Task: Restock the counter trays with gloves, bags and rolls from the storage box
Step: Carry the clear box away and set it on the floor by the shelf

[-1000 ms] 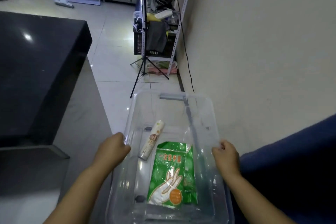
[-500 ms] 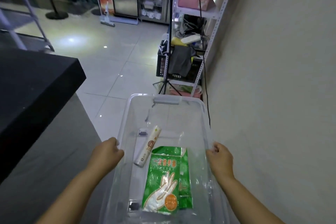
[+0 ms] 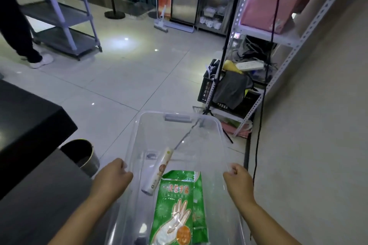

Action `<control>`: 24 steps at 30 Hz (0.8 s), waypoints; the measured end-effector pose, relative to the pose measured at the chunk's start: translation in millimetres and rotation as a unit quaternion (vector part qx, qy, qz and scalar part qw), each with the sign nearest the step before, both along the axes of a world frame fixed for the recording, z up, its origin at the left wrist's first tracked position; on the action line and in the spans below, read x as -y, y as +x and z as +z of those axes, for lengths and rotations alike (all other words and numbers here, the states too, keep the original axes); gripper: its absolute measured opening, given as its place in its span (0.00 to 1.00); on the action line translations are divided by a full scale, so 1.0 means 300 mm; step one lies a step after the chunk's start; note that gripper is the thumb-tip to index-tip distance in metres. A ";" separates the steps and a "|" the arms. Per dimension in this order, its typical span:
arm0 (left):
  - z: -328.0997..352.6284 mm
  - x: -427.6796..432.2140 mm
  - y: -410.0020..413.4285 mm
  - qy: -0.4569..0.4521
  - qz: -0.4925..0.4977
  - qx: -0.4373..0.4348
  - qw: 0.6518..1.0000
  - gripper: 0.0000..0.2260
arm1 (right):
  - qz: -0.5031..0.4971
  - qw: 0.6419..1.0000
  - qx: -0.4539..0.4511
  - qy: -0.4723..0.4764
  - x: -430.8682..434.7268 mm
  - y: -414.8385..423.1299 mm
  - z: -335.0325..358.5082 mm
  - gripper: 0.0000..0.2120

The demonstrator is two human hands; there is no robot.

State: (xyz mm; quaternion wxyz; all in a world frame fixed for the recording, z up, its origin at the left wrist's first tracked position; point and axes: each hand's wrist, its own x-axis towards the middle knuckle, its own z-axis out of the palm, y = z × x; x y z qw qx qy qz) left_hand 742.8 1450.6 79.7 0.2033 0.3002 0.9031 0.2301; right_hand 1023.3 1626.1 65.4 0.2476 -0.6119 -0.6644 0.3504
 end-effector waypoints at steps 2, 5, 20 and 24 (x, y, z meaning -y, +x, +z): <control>-0.016 -0.096 -0.065 -0.004 0.011 0.009 1.000 0.03 | 0.009 1.000 0.005 -0.004 -0.099 -0.079 -0.017 0.21; -0.027 -0.264 -0.167 -0.004 0.026 0.013 1.000 0.03 | 0.003 1.000 0.007 -0.005 -0.256 -0.206 -0.014 0.21; -0.025 -1.023 -0.611 -0.003 0.076 0.015 0.997 0.14 | -0.058 0.998 -0.011 -0.005 -0.964 -0.676 -0.013 0.03; -0.030 -1.204 -0.784 -0.018 0.083 0.004 0.996 0.13 | -0.043 0.998 -0.022 -0.033 -1.190 -0.867 -0.046 0.06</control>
